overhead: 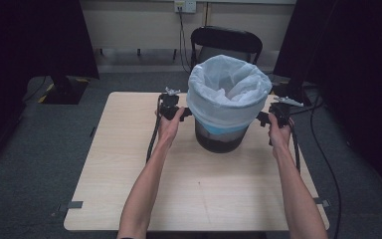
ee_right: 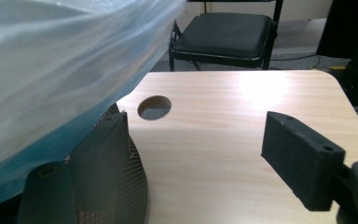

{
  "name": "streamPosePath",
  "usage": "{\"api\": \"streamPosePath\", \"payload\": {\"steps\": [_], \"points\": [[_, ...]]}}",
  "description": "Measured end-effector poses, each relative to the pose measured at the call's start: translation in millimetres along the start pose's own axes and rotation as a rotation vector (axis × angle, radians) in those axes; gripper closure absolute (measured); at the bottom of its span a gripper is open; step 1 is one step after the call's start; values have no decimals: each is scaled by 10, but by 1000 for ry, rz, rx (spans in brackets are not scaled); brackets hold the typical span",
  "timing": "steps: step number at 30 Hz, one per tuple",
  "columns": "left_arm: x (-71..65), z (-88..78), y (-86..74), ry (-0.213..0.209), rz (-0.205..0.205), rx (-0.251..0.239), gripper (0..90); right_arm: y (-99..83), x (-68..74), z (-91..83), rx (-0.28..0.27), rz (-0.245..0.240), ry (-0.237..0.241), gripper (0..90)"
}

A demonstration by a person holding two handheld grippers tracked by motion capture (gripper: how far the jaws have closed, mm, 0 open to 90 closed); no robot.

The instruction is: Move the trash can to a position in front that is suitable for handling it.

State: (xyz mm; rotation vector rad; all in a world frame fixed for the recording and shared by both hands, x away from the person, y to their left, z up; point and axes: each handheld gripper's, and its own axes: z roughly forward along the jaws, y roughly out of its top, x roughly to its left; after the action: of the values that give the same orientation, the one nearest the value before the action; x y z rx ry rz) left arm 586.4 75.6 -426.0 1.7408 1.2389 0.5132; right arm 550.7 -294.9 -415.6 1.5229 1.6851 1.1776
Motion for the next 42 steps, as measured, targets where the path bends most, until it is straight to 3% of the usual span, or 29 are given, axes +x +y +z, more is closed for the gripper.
{"api": "streamPosePath", "payload": {"steps": [1, 2, 4, 5, 6, 10, 12, 14, 17, 21, 24, 27, 31, 35, 38, 42], "points": [[-6, 16, 1, -13, -20, 3, 273, -3, 4, 4, -12, -6, 15, 289], [-21, 28, -8, -56, -59, 12, 346, -5, 8, 5, -22, -13, 23, 317], [-43, 33, -12, -47, -37, 22, 417, -6, 10, 3, -25, -19, 36, 355], [-62, 26, -17, -37, -7, 25, 440, -4, 15, -24, -26, -5, 76, 447], [-66, 4, -24, -61, -3, 35, 470, -3, 17, -45, -19, -2, 93, 468], [-95, -80, -53, -71, 43, 35, 551, -29, 27, -118, -2, -21, 141, 475], [-102, -109, -66, -71, 61, 37, 562, -56, 49, -164, -4, -30, 148, 496], [-80, -201, -133, -109, 59, 34, 562, -92, 71, -215, -7, -35, 166, 502], [-68, -267, -177, -122, 63, 32, 556, -120, 95, -262, -6, -41, 177, 504], [-60, -436, -255, -141, 84, 50, 556, -175, 156, -383, 18, -50, 220, 498], [-55, -501, -292, -140, 90, 47, 554, -194, 186, -425, 23, -64, 233, 500], [-49, -627, -389, -155, 72, 38, 555, -246, 247, -517, 19, -93, 258, 513], [-69, -762, -454, -154, 102, 43, 543, -324, 269, -618, 19, -93, 302, 485], [-66, -861, -525, -164, 94, 39, 540, -388, 320, -710, 17, -101, 325, 486], [-72, -1004, -585, -144, 118, 46, 544, -440, 380, -766, 10, -97, 343, 507], [-43, -1112, -662, -160, 98, 40, 548, -493, 441, -825, 8, -98, 368, 509]]}}
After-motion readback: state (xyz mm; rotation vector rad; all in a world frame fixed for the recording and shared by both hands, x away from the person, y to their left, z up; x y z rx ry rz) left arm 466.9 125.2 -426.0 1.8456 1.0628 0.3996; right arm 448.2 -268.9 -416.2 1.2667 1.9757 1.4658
